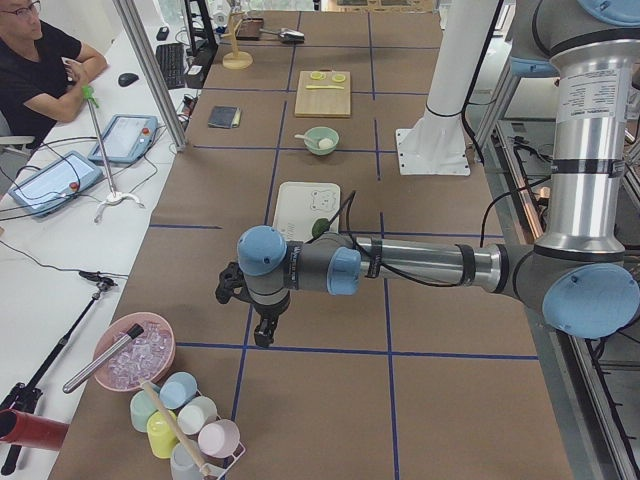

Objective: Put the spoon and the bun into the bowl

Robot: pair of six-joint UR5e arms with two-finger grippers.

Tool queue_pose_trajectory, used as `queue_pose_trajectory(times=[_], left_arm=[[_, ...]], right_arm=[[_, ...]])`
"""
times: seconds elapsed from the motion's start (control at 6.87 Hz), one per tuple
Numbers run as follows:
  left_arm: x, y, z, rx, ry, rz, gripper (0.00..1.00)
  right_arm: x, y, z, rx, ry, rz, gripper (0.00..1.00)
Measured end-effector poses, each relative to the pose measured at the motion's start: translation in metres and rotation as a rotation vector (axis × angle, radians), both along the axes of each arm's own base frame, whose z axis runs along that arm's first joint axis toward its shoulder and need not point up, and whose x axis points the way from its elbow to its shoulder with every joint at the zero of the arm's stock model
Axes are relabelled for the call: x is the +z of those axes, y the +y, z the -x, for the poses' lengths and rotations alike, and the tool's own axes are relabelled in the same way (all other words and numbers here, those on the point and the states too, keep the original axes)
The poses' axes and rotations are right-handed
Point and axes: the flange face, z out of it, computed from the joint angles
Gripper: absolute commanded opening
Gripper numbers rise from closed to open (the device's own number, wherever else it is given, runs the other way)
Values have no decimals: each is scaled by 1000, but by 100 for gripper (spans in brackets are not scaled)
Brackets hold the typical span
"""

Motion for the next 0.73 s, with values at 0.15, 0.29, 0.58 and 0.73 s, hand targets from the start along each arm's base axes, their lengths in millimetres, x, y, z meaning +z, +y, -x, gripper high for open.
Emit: queue_pose_trajectory(times=[0.15,0.29,0.58,0.73], left_arm=[[3,0,0,0,2,4,100],[3,-2,0,1,5,3,100],[2,-4,0,1,2,2,100],[-1,-6,0,1,3,-4,100]], right_arm=[[-1,0,1,-1,2,-15,100],[-3,-1,2,-3,1,-25,100],[-10,-4,3,-5,-6,-40,100],[-9,-4,3,-5,-6,-39,100]])
